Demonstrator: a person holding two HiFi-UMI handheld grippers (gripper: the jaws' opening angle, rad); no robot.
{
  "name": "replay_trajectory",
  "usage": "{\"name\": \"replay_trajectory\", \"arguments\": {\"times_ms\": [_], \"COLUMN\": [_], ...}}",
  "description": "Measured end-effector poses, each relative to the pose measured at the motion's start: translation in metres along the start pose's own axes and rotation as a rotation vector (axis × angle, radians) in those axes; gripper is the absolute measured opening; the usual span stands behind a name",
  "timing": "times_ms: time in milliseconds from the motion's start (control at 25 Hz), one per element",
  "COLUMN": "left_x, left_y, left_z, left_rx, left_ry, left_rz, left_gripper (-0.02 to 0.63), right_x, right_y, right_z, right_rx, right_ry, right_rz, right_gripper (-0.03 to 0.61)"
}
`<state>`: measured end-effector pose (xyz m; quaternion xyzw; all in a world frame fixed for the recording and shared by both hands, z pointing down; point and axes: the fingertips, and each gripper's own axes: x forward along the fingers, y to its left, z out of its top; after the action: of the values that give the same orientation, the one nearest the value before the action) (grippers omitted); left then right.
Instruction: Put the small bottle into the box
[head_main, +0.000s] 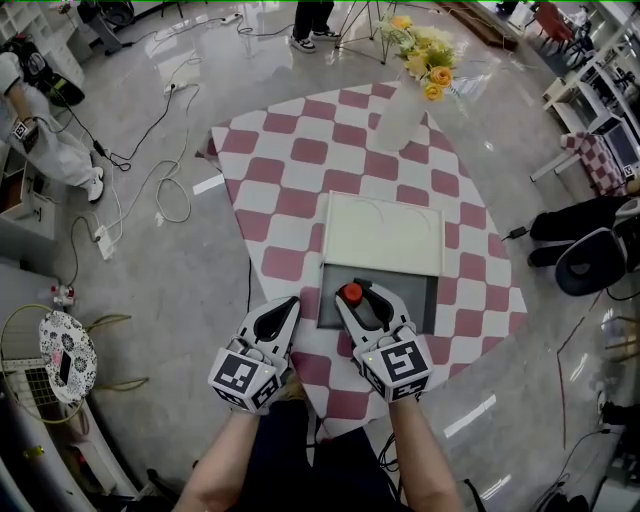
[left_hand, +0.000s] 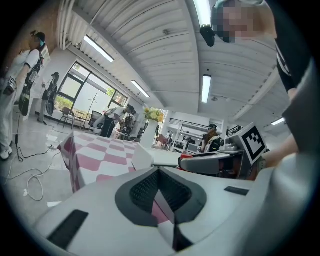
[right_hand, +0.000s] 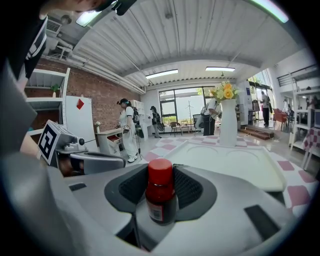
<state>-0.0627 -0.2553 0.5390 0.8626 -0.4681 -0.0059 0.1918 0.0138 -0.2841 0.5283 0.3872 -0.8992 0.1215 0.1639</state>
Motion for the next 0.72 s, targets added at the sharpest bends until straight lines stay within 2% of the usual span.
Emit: {"name": "replay_trajectory", "arguments": {"times_ms": [240, 720], "left_x": [-0.0009, -0.0055], "left_y": [0.0011, 0.0003], "left_z": [0.0024, 0.0023], "left_rx": [0.004, 0.013], "left_ry": [0.001, 0.013], "left_rz": [0.004, -0.002], "left_gripper": [0.002, 0.002], "right_x": [-0.0013, -0.0059], "right_y": [0.0007, -0.0003], "right_z": [-0.0089, -0.0097], "right_rx": [-0.021, -0.012], "right_ry": [0.035, 0.028], "right_rz": [-0.005, -0.028], "right_gripper": [0.156, 0.160]}}
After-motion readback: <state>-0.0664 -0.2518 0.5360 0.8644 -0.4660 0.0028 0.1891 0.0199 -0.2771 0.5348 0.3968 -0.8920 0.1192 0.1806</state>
